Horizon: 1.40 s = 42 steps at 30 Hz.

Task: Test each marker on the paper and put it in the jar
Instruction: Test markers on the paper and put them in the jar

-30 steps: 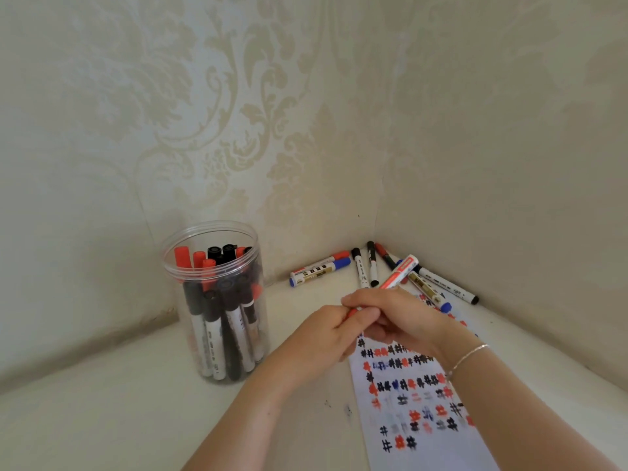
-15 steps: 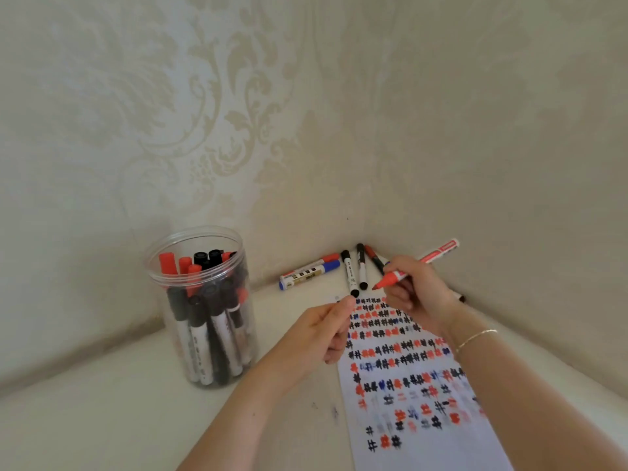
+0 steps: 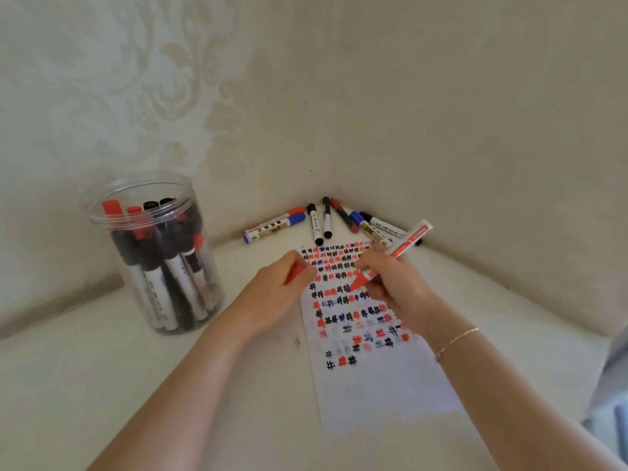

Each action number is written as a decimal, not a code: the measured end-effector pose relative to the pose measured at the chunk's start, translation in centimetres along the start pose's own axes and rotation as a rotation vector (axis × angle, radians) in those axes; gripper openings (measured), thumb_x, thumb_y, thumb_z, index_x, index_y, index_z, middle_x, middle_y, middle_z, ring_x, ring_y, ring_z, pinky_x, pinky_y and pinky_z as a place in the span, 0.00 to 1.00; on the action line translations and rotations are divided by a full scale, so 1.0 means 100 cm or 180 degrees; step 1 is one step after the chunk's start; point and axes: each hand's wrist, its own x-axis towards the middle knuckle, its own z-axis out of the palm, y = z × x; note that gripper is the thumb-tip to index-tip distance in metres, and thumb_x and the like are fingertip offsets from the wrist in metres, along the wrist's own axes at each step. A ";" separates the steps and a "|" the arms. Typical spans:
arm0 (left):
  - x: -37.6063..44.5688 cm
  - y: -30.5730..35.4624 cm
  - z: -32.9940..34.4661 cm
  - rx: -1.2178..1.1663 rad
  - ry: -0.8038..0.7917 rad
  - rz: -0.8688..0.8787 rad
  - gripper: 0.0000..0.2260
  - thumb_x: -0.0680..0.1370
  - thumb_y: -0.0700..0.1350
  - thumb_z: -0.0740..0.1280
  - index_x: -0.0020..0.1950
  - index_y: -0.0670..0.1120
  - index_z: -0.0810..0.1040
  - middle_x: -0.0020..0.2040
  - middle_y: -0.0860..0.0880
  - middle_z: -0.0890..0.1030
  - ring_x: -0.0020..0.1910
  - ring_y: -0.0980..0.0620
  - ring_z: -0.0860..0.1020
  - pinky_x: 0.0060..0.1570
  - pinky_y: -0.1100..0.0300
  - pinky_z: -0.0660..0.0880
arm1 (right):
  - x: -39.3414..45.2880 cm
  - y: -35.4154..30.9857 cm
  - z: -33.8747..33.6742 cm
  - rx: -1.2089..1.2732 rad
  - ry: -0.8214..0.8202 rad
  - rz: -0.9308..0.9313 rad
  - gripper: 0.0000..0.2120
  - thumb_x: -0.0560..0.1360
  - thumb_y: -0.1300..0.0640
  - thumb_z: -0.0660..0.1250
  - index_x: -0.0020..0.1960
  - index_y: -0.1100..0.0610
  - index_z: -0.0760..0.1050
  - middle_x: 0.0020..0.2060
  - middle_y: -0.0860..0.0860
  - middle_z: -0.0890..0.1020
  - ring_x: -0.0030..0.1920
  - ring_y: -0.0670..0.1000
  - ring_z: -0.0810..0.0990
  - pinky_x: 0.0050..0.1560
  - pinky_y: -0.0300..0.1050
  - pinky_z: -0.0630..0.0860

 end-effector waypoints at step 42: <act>-0.005 0.000 0.014 0.0952 -0.0745 0.0057 0.11 0.73 0.58 0.69 0.49 0.54 0.72 0.42 0.56 0.75 0.41 0.56 0.74 0.42 0.59 0.72 | -0.064 0.041 0.007 -0.1054 0.1121 -0.0379 0.07 0.69 0.67 0.64 0.34 0.68 0.70 0.24 0.57 0.72 0.20 0.49 0.65 0.20 0.34 0.63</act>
